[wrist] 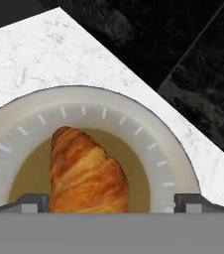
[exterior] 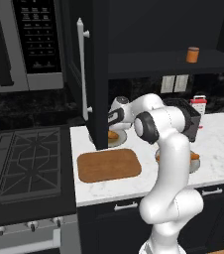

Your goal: From the different types of pastries on the counter, select a croissant and place it on the cutting board. Then retrieve a jar of jam from the cabinet and place it alongside the croissant on the cutting board.

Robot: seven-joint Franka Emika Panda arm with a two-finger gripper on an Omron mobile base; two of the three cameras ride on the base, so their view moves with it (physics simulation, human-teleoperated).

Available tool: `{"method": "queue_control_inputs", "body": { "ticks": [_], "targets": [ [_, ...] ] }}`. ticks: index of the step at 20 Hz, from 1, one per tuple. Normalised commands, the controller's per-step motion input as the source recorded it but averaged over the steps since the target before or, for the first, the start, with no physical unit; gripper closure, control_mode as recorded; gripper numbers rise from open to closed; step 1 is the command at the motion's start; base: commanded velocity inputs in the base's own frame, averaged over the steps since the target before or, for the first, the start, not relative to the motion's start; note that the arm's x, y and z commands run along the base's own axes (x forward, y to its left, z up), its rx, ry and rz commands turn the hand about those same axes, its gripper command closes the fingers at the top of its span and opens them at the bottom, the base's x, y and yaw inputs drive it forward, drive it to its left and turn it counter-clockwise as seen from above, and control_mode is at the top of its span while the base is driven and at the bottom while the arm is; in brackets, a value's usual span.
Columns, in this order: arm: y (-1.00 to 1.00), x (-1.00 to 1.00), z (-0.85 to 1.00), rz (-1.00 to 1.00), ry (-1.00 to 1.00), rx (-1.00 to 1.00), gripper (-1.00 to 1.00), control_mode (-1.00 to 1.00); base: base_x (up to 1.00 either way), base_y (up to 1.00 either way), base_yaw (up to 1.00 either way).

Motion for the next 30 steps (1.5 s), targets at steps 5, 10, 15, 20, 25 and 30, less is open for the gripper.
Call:
{"method": "queue_control_inputs", "body": {
  "ticks": [5,10,15,20,25,30],
  "targets": [
    [0.1,0.22,-0.4,0.0,0.1,0.0,-1.0,-1.0,0.0,0.0,0.0],
    [0.04,0.63,-0.39,0.0,0.1,0.0,-1.0,-1.0,0.0,0.0,0.0],
    [0.13,0.36,-0.48,0.0,0.13,0.0,1.0,-1.0,0.0,0.0,0.0],
    [0.0,-0.22,0.08,-0.01,-0.04,0.0,1.0,-1.0,0.0,0.0,0.0],
    [0.0,-0.96,0.1,-0.01,-0.4,-0.01,1.0,-1.0,0.0,0.0,0.0],
    [0.01,-0.95,-0.56,0.08,-0.59,0.0,1.0,-1.0,0.0,0.0,0.0]
  ]
}}
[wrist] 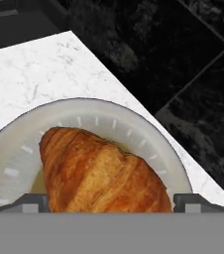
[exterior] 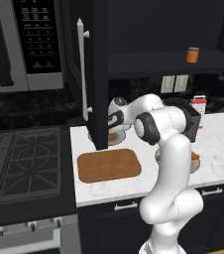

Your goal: From the different types of pastries on the counter, select a croissant and place it on the cutting board. Then retrieve a jar of jam from the cabinet and place it alongside the croissant on the cutting board.

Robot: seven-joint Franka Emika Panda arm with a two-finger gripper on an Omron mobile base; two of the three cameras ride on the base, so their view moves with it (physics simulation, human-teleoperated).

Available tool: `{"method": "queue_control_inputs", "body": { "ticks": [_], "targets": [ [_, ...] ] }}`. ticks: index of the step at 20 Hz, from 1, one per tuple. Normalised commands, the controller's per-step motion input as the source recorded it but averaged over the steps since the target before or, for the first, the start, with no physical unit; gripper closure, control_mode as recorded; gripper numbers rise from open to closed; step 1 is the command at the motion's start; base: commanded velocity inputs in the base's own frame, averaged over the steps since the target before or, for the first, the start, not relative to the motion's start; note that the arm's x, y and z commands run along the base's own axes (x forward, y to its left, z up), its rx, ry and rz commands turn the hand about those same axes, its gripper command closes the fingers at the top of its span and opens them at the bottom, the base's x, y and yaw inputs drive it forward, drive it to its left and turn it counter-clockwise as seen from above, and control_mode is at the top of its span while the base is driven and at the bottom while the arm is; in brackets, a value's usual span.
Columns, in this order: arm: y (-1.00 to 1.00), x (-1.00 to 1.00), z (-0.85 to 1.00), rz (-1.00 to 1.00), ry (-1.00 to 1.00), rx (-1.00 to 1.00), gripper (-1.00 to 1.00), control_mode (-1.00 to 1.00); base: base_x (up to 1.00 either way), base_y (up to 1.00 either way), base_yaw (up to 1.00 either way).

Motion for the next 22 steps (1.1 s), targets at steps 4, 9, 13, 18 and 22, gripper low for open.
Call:
{"method": "queue_control_inputs", "body": {
  "ticks": [4,9,13,18,22],
  "targets": [
    [-0.06,-0.9,0.49,0.04,-0.35,0.03,1.0,-1.0,0.0,0.0,0.0],
    [-0.12,-0.75,0.91,0.0,-0.13,0.02,1.0,-1.0,0.0,0.0,0.0],
    [-0.13,-0.58,0.82,0.0,-0.01,0.05,1.0,-1.0,0.0,0.0,0.0],
    [-0.06,-0.45,0.49,0.0,0.06,0.07,1.0,-1.0,0.0,0.0,0.0],
    [-0.18,-0.5,0.23,0.0,0.03,0.06,1.0,-1.0,0.0,0.0,0.0]
  ]
}}
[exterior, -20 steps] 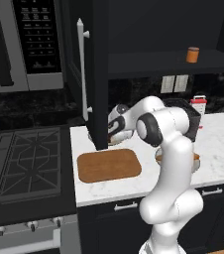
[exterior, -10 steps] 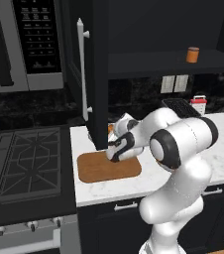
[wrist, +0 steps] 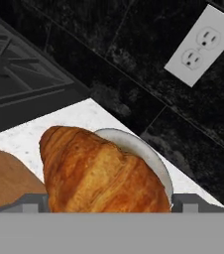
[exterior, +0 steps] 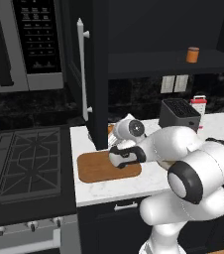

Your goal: From the different types of pastries on the counter, select a croissant and place it on the cutting board. Then retrieve a jar of jam from the cabinet and place it alongside the croissant on the cutting board.

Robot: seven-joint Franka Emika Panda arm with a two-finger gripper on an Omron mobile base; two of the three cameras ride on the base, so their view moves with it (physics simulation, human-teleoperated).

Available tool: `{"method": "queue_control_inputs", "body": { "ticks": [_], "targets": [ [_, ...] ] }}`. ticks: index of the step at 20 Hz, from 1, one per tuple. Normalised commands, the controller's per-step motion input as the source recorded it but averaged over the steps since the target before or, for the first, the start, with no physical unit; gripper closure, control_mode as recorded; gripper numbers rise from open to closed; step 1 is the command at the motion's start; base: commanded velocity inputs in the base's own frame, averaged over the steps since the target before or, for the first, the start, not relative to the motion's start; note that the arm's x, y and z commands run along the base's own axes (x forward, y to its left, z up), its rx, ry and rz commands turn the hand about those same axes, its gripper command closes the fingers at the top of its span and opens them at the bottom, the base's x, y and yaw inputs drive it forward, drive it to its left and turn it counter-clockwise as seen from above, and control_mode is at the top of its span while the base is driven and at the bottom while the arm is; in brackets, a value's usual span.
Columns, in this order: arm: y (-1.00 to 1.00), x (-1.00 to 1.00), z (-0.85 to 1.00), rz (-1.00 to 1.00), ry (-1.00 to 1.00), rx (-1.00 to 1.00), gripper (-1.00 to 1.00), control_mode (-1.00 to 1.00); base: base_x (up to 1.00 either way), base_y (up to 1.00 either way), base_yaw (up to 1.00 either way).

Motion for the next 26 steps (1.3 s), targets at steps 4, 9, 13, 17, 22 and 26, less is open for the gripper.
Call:
{"method": "queue_control_inputs", "body": {
  "ticks": [4,9,13,17,22,26],
  "targets": [
    [-0.46,-0.26,0.0,0.0,-0.01,0.02,1.0,-1.0,0.0,0.0,0.0],
    [-0.32,-0.14,-0.02,0.0,0.08,0.01,1.0,-1.0,0.0,0.0,0.0],
    [-0.16,-0.11,0.0,-0.04,0.24,0.02,1.0,-1.0,0.0,0.0,0.0],
    [-0.04,-0.09,-0.37,-0.01,0.08,0.0,1.0,-1.0,0.0,0.0,0.0],
    [0.0,-0.12,-0.7,0.0,0.01,0.0,1.0,-1.0,0.0,0.0,0.0],
    [-0.06,-0.27,-0.47,0.0,0.0,0.01,1.0,-1.0,0.0,0.0,0.0]
  ]
}}
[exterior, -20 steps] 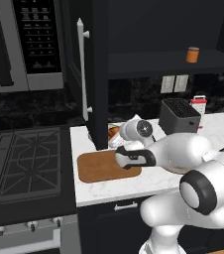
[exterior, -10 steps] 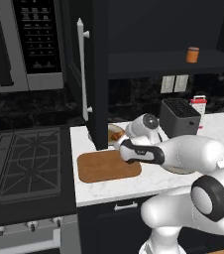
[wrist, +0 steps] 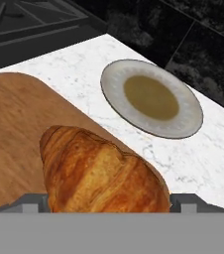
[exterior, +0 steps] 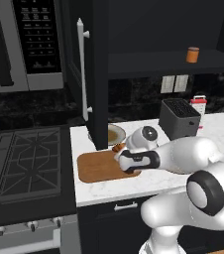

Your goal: From the different types of pastries on the counter, select a croissant and place it on the cutting board. Then retrieve a jar of jam from the cabinet and place it alongside the croissant on the cutting board.

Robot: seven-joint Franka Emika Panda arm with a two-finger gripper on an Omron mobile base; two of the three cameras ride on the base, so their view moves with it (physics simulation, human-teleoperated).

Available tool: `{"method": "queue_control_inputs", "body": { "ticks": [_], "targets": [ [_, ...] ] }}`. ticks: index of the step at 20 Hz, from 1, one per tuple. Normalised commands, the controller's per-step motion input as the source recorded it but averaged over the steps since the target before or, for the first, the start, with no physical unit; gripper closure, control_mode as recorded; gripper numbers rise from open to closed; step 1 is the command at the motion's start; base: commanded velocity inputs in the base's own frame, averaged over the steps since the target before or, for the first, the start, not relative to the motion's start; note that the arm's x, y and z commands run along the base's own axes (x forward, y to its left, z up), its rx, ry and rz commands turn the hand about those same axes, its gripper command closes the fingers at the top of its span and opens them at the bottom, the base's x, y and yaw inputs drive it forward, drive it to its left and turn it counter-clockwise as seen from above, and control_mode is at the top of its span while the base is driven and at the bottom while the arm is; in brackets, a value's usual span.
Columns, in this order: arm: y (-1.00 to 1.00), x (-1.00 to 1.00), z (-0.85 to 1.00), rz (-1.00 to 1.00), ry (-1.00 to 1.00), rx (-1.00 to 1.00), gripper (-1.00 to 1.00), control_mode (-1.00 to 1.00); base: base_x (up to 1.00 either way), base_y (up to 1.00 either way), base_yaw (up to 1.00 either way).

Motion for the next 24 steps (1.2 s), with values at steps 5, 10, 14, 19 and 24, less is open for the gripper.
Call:
{"method": "queue_control_inputs", "body": {
  "ticks": [5,10,14,19,24],
  "targets": [
    [-0.07,-0.1,-0.05,-0.02,0.01,0.04,1.0,-1.0,0.0,0.0,0.0],
    [0.0,0.0,0.0,-0.04,0.12,0.0,1.0,-1.0,0.0,0.0,0.0],
    [0.0,0.0,-0.01,-0.04,0.16,0.0,1.0,-1.0,0.0,0.0,0.0],
    [0.0,0.0,-0.18,-0.01,0.02,0.0,1.0,-1.0,0.0,0.0,0.0],
    [0.0,-0.09,-0.3,0.0,0.01,0.0,-1.0,-1.0,0.0,0.0,0.0]
  ]
}}
